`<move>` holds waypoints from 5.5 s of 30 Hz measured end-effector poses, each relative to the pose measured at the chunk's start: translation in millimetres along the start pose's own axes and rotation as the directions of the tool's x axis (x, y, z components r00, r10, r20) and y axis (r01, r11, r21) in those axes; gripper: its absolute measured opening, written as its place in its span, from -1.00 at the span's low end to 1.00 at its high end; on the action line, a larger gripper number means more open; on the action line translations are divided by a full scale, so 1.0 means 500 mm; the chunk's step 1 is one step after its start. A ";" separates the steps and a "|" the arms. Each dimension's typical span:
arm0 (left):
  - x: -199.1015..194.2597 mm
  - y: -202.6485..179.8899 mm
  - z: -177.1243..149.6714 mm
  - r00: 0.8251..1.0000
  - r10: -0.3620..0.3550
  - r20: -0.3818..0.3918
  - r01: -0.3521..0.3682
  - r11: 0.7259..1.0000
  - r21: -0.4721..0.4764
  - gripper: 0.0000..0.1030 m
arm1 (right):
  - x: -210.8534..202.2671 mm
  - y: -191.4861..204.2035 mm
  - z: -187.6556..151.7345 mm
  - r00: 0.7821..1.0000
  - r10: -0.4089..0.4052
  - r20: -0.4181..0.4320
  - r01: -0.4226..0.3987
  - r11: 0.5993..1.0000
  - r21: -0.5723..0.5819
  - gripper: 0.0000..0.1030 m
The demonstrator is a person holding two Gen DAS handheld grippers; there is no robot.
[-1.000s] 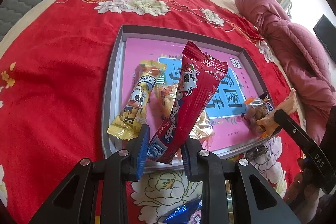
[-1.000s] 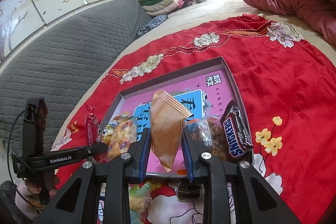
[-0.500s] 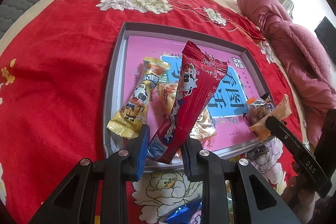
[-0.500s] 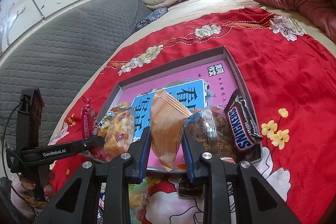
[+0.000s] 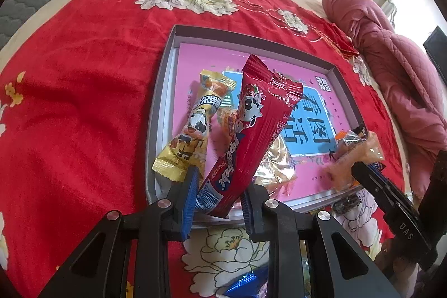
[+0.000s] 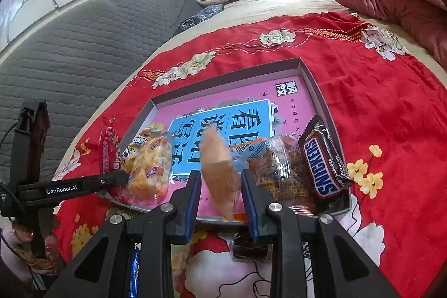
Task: Organize snacks
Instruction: 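Release the tan packet into the tray while the left tool drops the red stick snack, then withdraw both open tools from the tray toward the remaining snacks, then grasp the blue Oreo pack with the left tool while the right tool grasps the wrapped cake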
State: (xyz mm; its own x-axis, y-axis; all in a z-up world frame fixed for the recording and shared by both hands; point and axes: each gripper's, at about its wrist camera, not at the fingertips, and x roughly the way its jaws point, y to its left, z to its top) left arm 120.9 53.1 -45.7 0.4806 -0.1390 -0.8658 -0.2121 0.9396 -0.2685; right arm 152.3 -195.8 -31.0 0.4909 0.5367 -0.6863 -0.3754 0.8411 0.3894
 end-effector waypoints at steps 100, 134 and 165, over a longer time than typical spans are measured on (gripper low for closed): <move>-0.142 -0.049 -0.041 0.992 -0.122 0.013 0.120 0.990 0.077 0.19 | -0.183 0.016 -0.002 0.969 -0.155 0.194 0.153 0.988 0.026 0.52; -0.135 -0.051 -0.070 0.984 -0.165 -0.067 0.170 0.982 0.083 0.30 | -0.194 0.095 -0.023 0.982 -0.150 0.112 0.157 0.986 -0.057 0.64; -0.077 -0.034 -0.158 0.960 -0.169 -0.221 0.169 0.985 -0.020 0.31 | -0.162 0.091 -0.109 0.990 -0.079 -0.121 0.072 0.995 -0.063 0.69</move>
State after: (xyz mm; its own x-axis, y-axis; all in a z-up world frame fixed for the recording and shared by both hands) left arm 38.7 17.8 -41.2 0.3094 -0.3616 -0.8795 -0.1443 0.8963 -0.4193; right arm 52.6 -204.7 8.6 0.4205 0.4568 -0.7839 -0.3882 0.8715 0.2997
